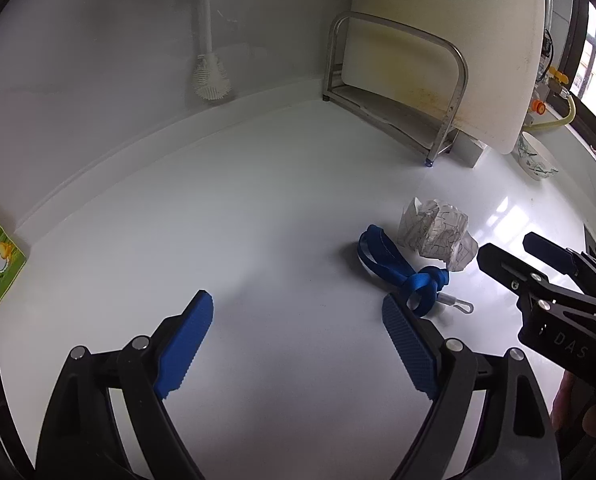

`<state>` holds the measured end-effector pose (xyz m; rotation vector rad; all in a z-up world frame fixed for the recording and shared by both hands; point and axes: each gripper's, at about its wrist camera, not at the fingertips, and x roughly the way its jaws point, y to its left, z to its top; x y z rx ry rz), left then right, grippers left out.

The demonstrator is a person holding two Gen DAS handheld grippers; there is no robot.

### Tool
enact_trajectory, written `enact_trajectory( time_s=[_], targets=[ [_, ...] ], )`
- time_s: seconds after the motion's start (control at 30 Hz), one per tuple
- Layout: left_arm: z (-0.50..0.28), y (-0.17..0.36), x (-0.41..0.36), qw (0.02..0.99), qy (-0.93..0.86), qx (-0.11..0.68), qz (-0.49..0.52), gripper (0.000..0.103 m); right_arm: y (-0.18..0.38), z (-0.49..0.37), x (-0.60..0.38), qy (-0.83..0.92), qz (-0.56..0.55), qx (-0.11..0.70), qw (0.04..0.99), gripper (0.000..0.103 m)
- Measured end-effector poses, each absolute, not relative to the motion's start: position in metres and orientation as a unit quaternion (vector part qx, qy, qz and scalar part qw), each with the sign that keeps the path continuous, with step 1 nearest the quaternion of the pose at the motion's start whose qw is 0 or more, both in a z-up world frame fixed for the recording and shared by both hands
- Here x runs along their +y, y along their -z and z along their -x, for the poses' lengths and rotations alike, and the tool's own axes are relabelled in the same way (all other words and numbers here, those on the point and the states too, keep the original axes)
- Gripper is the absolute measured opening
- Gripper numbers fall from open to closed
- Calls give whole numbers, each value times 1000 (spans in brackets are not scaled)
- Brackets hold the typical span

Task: Collect trash
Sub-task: 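Grasp the crumpled foil with the right tool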

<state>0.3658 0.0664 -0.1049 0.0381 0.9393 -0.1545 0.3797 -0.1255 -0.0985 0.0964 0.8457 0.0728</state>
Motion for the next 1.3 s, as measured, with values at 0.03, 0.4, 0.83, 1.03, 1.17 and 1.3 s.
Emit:
enact_trajectory(
  time_s=[0.03,0.4,0.83,1.03,1.17,1.3],
  targets=[
    [-366,105,68,889,72,452,-18,85,99,-383,-125,-35,-44,408,911,78],
    [-370,111,71,885,71,459,-12,85,118,-421,-113,-40,-32,435,899,79],
    [-373,116,70,883,69,464,-9,85,140,-441,-111,-38,-26,451,892,64],
    [-377,120,60,880,74,470,-6,85,142,-440,-118,-53,-44,449,891,38],
    [-379,124,50,877,82,473,-1,85,139,-432,-133,-45,-65,442,894,34],
    [-381,128,35,875,92,476,1,85,134,-418,-154,-23,-84,432,898,33]
  ],
)
